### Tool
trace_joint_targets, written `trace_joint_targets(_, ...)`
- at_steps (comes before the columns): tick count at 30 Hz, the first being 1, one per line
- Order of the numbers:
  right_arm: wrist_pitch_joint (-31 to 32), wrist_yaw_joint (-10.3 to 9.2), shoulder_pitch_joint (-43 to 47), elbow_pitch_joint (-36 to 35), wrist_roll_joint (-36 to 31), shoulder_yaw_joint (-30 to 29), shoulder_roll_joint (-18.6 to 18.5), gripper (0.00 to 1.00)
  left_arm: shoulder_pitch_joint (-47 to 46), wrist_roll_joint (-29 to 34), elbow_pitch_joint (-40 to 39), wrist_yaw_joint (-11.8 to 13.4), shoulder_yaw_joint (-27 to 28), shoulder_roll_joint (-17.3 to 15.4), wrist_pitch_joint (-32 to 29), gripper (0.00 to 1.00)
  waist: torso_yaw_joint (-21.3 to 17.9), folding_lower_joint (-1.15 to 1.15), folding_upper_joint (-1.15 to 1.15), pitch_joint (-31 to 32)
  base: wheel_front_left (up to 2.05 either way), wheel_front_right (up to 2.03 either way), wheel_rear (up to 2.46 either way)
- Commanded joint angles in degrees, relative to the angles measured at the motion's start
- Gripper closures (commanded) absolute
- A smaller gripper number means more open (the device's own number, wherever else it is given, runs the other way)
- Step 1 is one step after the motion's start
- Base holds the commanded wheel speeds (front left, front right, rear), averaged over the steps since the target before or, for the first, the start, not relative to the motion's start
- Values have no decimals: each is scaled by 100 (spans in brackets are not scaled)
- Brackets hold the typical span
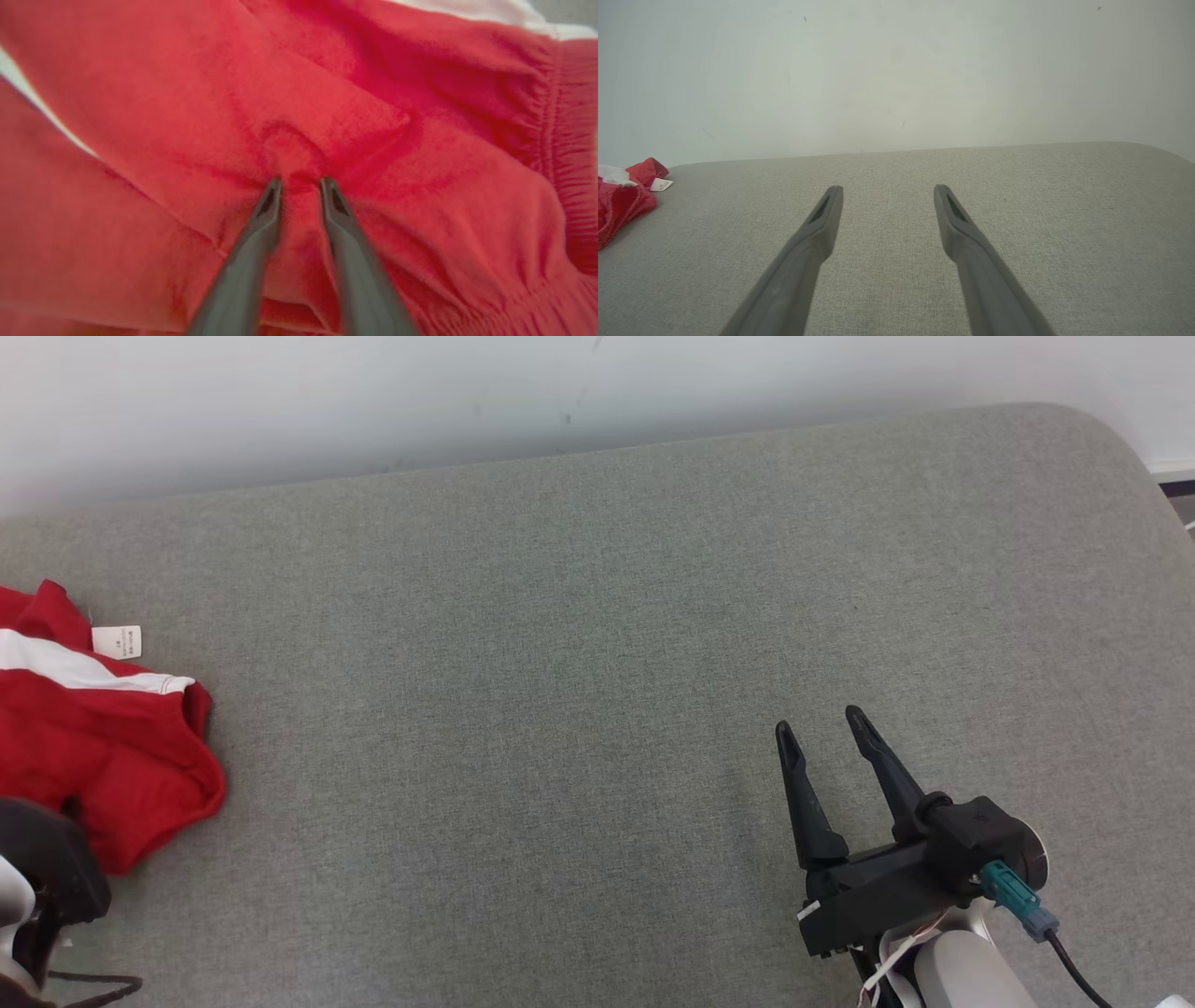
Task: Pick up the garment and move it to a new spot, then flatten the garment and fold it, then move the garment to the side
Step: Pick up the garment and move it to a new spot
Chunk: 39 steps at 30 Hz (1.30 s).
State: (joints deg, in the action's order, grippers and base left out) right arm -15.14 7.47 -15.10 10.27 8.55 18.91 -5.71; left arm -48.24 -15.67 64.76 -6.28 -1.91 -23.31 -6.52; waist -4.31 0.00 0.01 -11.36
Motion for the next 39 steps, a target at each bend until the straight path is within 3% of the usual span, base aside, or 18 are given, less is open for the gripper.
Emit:
trace_joint_targets(1, -18, 4, -40, -14, -22, 1, -10, 0, -24, 46, 38, 21, -56, -51, 161, 100, 6, 0, -1, 4, 0, 0, 0)
trace_joint_targets(12, -18, 4, 59, 27, 1, -43, 12, 0, -409, 217, -285, 0, -334, -48, 1147, 100, 209, 0, -1, 195, 0, 0, 0)
trace_joint_targets(21, -18, 4, 129, 47, 47, -21, 53, 0, -736, 310, -892, -63, -619, 10, 1479, 100, 206, 0, -1, 354, 0, 0, 0)
trace_joint_targets(29, -18, 4, 176, 19, 78, -56, 94, 0, -824, 239, -1938, -95, -969, 214, 1372, 100, 36, 0, -1, 459, 0, 0, 0)
trace_joint_targets(39, -18, 4, 200, -1, 99, -116, 151, 0, -538, 75, -3654, -104, -1337, 364, 780, 100, -390, 0, -1, 482, 0, 0, 0)
